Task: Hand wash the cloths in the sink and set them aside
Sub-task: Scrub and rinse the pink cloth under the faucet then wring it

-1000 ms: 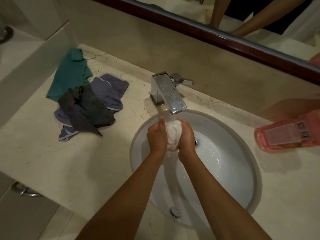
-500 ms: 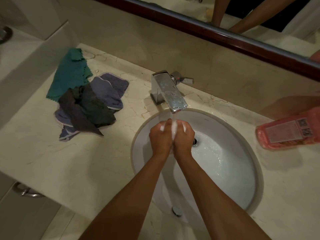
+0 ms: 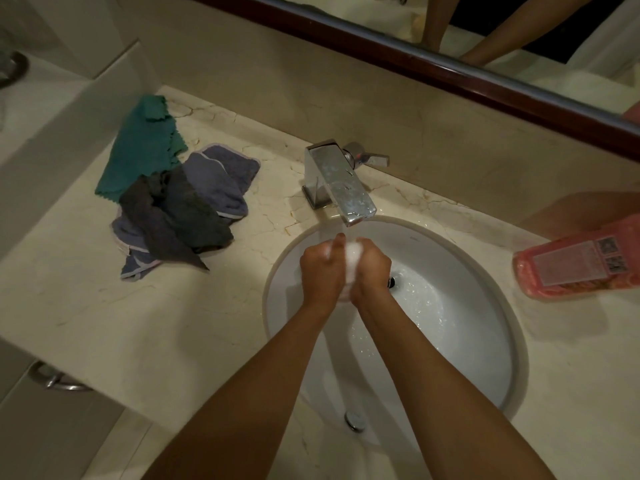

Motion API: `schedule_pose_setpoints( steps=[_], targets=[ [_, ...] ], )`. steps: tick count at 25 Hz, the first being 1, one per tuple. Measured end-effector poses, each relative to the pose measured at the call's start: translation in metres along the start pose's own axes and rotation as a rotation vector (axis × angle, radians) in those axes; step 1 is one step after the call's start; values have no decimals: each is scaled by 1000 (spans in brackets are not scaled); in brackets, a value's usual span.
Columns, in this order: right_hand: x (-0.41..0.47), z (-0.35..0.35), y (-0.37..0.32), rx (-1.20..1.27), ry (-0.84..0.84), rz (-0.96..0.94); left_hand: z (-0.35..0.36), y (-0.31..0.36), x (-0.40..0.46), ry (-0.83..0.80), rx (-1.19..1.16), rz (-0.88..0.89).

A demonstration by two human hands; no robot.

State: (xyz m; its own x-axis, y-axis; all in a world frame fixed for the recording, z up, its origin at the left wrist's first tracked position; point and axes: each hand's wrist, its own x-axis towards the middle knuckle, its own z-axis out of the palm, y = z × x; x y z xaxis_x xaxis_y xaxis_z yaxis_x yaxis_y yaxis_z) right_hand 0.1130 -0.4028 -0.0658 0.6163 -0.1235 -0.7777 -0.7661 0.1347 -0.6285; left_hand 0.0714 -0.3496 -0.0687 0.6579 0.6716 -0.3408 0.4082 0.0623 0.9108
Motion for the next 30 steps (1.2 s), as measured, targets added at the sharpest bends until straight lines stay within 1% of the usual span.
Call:
schedule_pose_setpoints(
  steps=[3, 4, 7, 8, 9, 11, 12, 13, 15, 17, 19, 21, 22, 23, 25, 27, 29, 30],
  targets=[
    [-3, -5, -8, 11, -108, 185, -4, 4, 1, -35, 36, -32],
    [-5, -5, -11, 8, -134, 203, -5, 5, 3, -50, 32, -59],
    [-4, -10, -15, 43, -167, 89, -10, 6, 8, -101, 24, -112],
    [-4, -12, -16, 82, -204, 66, -12, 5, 10, -109, 20, -100],
    [-3, -16, -16, 69, -227, 50, -14, 5, 11, -117, 4, -73],
    [3, -25, -13, -103, -254, 58, -17, 1, 13, -128, -39, -25],
    [4, -28, -11, -186, -286, 84, -17, -1, 13, -129, -63, -33],
    [4, -31, -10, -223, -324, 105, -17, -3, 13, -126, -94, -65],
    [3, -33, -7, -179, -363, 92, -17, -4, 14, -148, -122, -143],
    [0, -31, -6, -148, -343, 4, -17, -5, 20, -209, -104, -221],
    [2, -30, -6, -224, -297, -152, -19, -2, 25, -293, -25, -293],
    [2, -28, -8, -223, -227, -280, -19, -2, 24, -361, 78, -265],
    [2, -27, -10, -183, -179, -302, -17, -3, 22, -373, 69, -210],
    [1, -26, -12, -142, -134, -297, -15, -4, 20, -377, 16, -151],
    [3, -26, -15, -83, -83, -247, -13, -4, 16, -358, -102, -100],
    [7, -28, -18, -97, -17, -197, -13, -9, 15, -366, -173, -112],
    [10, -33, -22, -151, 43, -167, -15, -16, 14, -432, -235, -137],
    [11, -36, -24, -156, 39, -151, -17, -20, 14, -475, -265, -149]
  ],
)
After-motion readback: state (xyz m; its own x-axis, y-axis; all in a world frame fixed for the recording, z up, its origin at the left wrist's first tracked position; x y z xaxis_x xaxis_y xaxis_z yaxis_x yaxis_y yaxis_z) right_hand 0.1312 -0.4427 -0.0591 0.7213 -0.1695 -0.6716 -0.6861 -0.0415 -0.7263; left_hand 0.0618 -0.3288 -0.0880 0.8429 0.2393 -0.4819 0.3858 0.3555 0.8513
